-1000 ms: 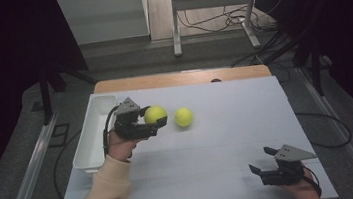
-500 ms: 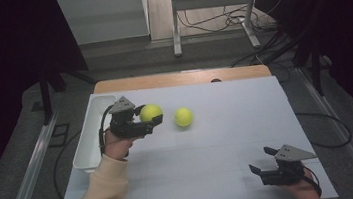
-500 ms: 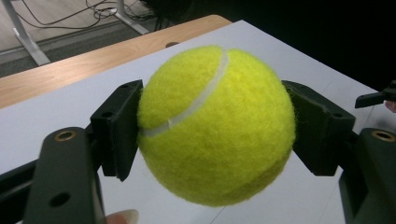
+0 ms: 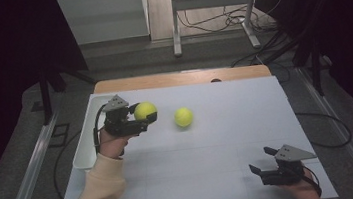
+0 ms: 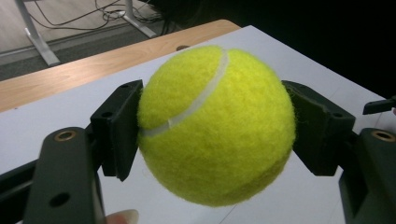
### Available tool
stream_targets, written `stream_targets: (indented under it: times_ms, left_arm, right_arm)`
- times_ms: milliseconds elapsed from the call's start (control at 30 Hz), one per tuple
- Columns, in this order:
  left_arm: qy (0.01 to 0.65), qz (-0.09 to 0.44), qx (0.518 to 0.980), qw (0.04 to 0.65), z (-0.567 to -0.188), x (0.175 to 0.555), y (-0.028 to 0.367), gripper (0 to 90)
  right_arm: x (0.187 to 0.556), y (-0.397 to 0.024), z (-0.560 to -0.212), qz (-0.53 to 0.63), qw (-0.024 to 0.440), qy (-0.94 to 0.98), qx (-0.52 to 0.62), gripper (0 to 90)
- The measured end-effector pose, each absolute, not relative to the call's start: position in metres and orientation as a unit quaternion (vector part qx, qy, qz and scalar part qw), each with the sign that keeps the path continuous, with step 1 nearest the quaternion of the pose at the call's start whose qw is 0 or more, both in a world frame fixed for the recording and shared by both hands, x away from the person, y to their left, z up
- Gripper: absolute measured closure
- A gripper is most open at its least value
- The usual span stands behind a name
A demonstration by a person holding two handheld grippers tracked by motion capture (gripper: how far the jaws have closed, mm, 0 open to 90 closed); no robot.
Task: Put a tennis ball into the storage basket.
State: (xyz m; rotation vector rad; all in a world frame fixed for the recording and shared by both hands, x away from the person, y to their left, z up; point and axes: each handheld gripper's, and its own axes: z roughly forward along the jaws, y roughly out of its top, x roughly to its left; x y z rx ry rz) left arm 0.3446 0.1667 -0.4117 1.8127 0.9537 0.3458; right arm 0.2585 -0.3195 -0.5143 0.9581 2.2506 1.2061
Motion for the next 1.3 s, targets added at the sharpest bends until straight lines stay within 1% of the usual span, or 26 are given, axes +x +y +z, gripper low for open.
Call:
stream_targets:
  times_ms: [1300]
  left_arm:
    - [0.454, 0.171, 0.716, 0.502, -0.415, 0.352, 0.215, 26.4]
  right_arm:
    - [0.258, -0.32, -0.514, 0.43, 0.207, 0.808, 0.345, 16.2]
